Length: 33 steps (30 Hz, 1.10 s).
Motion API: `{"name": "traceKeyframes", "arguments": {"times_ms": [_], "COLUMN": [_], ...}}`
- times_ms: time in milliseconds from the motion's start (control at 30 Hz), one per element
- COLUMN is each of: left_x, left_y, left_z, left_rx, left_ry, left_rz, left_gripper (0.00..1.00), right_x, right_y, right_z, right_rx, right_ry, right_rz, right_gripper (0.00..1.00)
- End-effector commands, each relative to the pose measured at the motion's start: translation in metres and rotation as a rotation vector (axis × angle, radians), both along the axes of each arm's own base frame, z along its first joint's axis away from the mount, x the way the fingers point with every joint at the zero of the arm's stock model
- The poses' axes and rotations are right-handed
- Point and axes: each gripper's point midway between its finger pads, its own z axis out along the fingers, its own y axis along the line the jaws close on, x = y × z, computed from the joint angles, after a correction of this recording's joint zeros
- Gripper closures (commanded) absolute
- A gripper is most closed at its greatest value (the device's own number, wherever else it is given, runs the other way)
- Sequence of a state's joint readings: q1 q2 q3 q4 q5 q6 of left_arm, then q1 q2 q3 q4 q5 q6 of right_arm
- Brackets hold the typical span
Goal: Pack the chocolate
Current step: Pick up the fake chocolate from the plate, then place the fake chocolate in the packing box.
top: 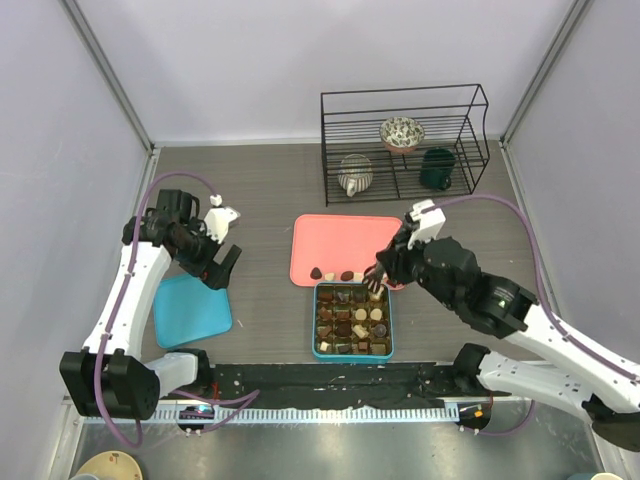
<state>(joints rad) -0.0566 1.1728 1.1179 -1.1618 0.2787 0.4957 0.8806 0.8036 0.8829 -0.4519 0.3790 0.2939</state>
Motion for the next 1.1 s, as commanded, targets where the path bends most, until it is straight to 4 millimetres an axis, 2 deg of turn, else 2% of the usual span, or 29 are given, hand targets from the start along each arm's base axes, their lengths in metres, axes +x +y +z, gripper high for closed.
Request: {"name": "traceKeyframes", "arguments": {"times_ms": [0,67,167,367,533,567,633,767,1067], "left_x": [-0.001,-0.002,-0.003,-0.004,-0.004,-0.005,-0.005,-0.005,-0.004], "left_y": [-0.006,-0.006,-0.006,-0.007,-0.007,-0.007,-0.007,-0.007,-0.006], "left_z": [0.003,0.003,0.003,0.007,0.01,0.01,0.011,0.012,0.015], "left_rx": [-0.041,-0.042,-0.043,-0.048,-0.051,-0.049,-0.053,-0.051,-0.043], "left_ry": [-0.011,-0.008,-0.004,-0.013,-0.016,-0.013,-0.018,-0.019,-0.029], "left_rz": [0.013,0.014,0.02,0.023,0.026,0.027,0.026,0.026,0.02], "left_gripper": [0.0,0.0,0.0,0.0,0.0,0.0,0.0,0.0,0.0], "right_x": [-0.049,-0.066,-0.079,-0.092,-0.095,-0.095,-0.093,-0.091,-0.084], "right_y": [0.009,0.008,0.004,-0.001,0.006,0.006,0.007,0.008,0.009], "right_z": [0.002,-0.007,-0.015,-0.031,-0.046,-0.048,-0.051,-0.051,-0.042], "right_rx": [0.07,0.073,0.074,0.049,0.044,0.042,0.042,0.045,0.061], "right_ry": [0.115,0.163,0.201,0.25,0.274,0.274,0.267,0.256,0.223], "right_rz": [0.091,0.106,0.119,0.135,0.159,0.16,0.155,0.151,0.127], "right_gripper": [0.93,0.93,0.93,0.91,0.82,0.76,0.72,0.63,0.55]}}
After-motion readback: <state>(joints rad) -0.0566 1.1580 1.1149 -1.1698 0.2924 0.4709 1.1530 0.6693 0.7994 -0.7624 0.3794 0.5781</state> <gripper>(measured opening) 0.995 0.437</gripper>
